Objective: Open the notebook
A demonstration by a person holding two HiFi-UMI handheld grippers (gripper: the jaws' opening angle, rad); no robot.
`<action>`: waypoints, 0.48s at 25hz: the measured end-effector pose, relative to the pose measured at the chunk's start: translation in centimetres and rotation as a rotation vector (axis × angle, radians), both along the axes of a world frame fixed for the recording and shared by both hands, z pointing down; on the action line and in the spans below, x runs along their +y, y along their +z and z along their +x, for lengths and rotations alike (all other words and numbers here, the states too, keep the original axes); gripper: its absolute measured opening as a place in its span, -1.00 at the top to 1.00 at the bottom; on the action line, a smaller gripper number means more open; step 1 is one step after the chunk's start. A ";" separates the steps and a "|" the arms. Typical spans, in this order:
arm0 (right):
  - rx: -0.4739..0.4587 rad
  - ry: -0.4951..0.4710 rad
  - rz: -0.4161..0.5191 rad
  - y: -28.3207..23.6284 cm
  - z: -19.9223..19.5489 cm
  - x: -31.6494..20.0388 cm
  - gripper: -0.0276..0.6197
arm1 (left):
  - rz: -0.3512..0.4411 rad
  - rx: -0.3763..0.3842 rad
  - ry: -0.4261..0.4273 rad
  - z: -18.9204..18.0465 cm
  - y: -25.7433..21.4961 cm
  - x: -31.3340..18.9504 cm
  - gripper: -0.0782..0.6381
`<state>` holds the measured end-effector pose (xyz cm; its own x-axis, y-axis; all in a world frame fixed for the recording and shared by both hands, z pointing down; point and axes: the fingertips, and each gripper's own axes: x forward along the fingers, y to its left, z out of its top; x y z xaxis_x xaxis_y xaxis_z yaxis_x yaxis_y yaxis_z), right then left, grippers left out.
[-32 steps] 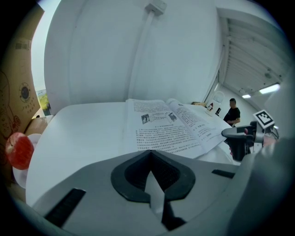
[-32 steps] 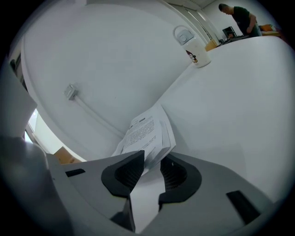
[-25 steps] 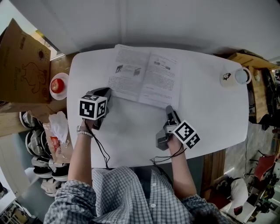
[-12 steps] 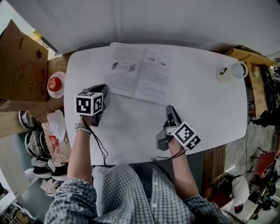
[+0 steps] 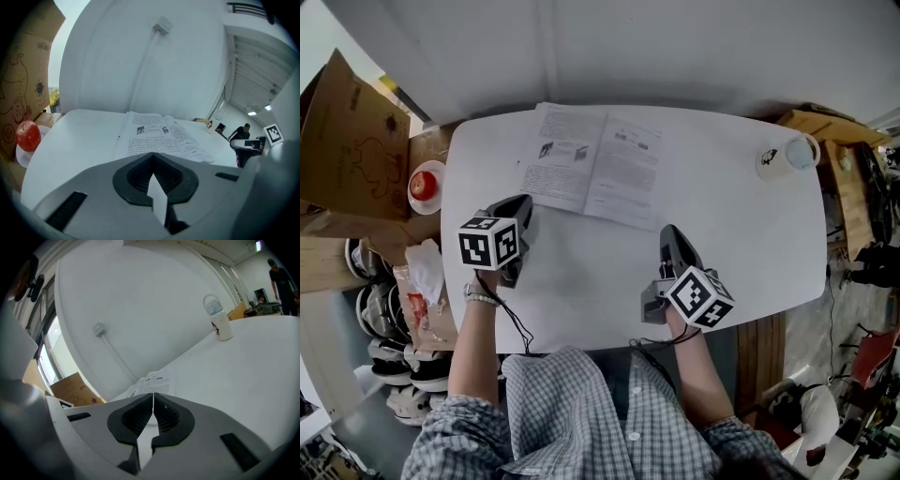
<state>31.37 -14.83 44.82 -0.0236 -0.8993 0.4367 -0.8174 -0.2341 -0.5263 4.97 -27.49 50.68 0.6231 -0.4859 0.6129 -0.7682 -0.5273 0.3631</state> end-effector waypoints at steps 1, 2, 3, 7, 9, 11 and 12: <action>0.018 -0.019 0.007 -0.4 -0.1 0.0 0.83 | 0.014 0.004 0.009 0.3 -0.7 0.2 0.76; 0.035 -0.037 0.014 -0.9 -0.2 -0.1 0.83 | 0.029 0.007 0.018 0.6 -1.4 0.3 0.76; 0.052 -0.054 0.021 -1.3 -0.3 -0.1 0.83 | 0.044 0.010 0.028 0.9 -2.0 0.6 0.76; 0.123 -0.105 0.061 -3.0 -0.8 -0.2 0.84 | 0.096 0.035 0.068 2.3 -4.7 1.8 0.76; 0.170 -0.138 0.083 -4.0 -1.0 -0.2 0.85 | 0.124 0.047 0.089 3.1 -6.0 2.7 0.76; 0.214 -0.175 0.103 -4.9 -1.2 -0.2 0.85 | 0.157 0.061 0.104 4.0 -7.3 3.4 0.76; 0.236 -0.191 0.114 -5.4 -1.3 -0.1 0.85 | 0.175 0.068 0.109 4.3 -8.1 3.8 0.76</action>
